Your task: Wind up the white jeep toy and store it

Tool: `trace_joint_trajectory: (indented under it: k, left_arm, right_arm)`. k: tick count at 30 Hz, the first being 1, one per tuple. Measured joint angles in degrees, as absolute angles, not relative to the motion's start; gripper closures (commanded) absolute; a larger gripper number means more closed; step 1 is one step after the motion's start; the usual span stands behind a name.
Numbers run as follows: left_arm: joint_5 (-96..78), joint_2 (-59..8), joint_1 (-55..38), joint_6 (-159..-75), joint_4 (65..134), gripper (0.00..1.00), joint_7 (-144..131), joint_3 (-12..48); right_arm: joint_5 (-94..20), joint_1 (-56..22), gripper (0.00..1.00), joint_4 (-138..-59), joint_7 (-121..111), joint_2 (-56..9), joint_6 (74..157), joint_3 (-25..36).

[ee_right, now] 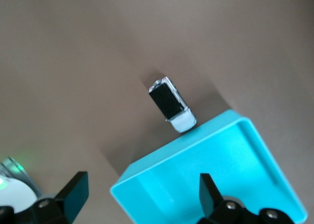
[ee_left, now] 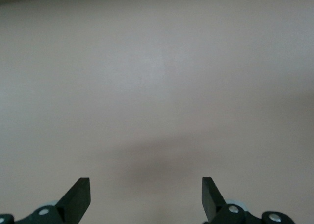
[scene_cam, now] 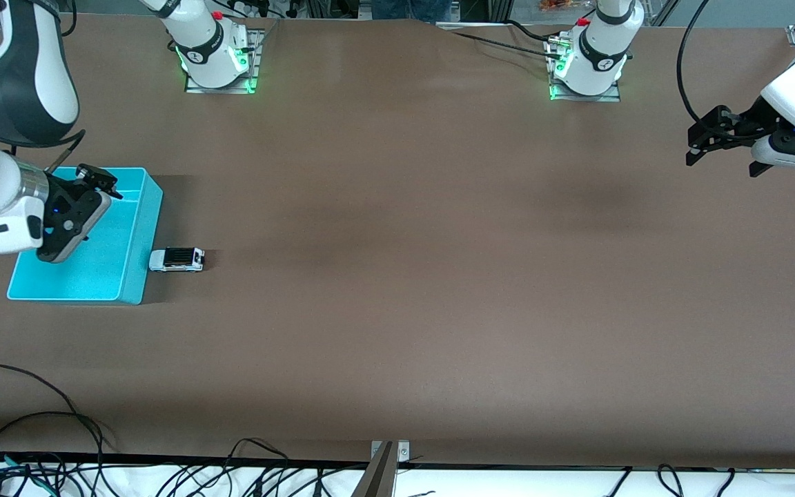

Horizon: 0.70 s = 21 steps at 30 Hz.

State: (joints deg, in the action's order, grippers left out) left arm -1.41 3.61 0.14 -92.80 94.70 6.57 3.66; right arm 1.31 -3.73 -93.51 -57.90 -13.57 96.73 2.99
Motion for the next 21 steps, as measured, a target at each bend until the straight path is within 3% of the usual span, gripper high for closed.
trace_joint_trajectory:
  k: [21]
  left_arm:
    - [-1.5, 3.1, 0.5, -92.6, 94.7, 0.00, 6.0, 2.8]
  right_arm:
    - [1.3, -3.8, 0.00, -110.9, -73.1, -14.6, 121.9, 3.0]
